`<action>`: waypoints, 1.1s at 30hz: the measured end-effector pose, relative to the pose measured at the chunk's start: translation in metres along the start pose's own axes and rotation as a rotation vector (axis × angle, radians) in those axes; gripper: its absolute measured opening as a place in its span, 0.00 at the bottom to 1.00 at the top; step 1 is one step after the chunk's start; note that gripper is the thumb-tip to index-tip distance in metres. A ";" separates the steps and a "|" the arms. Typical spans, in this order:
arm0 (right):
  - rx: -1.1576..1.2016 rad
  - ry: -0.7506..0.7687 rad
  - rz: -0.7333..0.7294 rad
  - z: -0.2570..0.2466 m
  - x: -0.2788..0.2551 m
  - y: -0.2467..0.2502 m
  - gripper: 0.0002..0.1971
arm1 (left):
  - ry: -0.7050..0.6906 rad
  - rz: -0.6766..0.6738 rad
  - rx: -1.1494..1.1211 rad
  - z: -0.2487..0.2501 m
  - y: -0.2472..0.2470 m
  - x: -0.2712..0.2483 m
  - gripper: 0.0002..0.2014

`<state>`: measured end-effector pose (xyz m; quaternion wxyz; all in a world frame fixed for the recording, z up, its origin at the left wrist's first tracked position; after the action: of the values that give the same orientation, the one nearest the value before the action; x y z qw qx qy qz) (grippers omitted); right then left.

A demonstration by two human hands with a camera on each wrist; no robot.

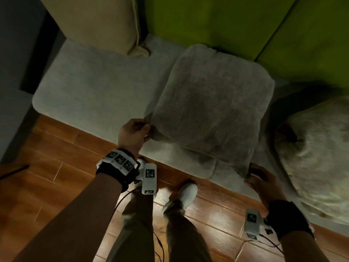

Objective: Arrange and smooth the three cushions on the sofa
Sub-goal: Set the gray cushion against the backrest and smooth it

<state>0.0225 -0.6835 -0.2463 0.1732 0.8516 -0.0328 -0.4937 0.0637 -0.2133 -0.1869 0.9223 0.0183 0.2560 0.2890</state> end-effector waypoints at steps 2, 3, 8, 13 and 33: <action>-0.063 0.015 0.021 -0.003 0.000 0.002 0.23 | 0.022 0.030 0.029 -0.004 0.008 0.001 0.07; -0.060 0.034 0.033 -0.010 -0.002 0.001 0.22 | 0.033 0.036 0.080 -0.006 0.011 0.001 0.11; -0.188 0.067 0.133 -0.019 0.003 0.001 0.14 | 0.090 -0.155 0.319 -0.007 0.006 -0.004 0.22; -0.211 0.060 0.107 -0.015 0.002 -0.001 0.09 | 0.092 -0.275 0.304 0.007 -0.004 -0.003 0.17; -0.181 0.001 0.144 -0.018 0.006 0.015 0.08 | 0.054 -0.191 0.281 -0.016 0.030 0.014 0.14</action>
<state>0.0426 -0.6939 -0.2382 0.2845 0.8281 -0.0490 -0.4806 0.0505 -0.1827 -0.2024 0.9268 0.1147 0.3189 0.1618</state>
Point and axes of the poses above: each hand's wrist, its own x-axis towards the middle knuckle, its own y-axis out of the back of the hand, z = x × y, the point moved 7 cm from there along x, towards the middle knuckle, and after that the axes turned 12 degrees about -y, right-handed, at the moved point
